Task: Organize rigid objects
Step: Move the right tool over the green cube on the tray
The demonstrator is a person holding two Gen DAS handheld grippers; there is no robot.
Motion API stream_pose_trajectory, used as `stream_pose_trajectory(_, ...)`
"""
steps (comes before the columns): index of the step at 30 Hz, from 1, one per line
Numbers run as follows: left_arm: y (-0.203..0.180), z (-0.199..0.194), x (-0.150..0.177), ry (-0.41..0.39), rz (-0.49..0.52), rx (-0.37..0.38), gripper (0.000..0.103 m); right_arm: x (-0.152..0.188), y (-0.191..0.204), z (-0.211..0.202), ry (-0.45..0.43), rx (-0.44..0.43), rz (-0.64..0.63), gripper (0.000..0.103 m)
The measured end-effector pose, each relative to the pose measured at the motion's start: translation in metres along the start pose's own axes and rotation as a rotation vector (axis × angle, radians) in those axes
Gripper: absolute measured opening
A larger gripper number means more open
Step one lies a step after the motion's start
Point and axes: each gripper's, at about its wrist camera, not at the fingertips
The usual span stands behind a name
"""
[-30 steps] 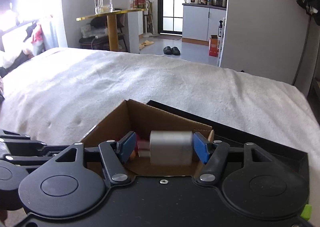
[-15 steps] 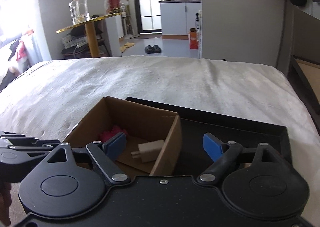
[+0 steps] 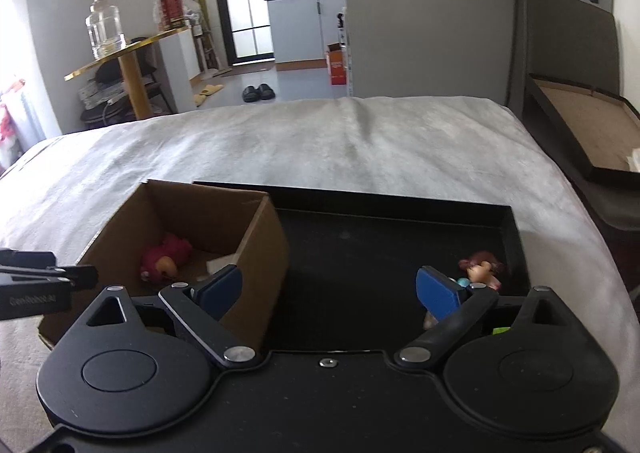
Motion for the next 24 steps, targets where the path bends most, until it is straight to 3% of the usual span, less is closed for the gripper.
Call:
stream_pose_trajectory(6,-0.007,-0.002,-0.002,-0.005,0.014,-0.030,0.065,0.009,-0.019,0.000,0.014,0.029,0.022,0.096)
stream_pose_trajectory(24,-0.026,0.000,-0.004,0.004,0.037,-0.036,0.074,0.037,-0.068,-0.001,0.054,0.096,0.063,0.096)
Point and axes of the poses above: each gripper's, at about its wrist camera, not at the fingertips, and z roughly the way its jaws point, y to its left, x to its underside, and after that the axes turned 3 degrees about -x, right-handed
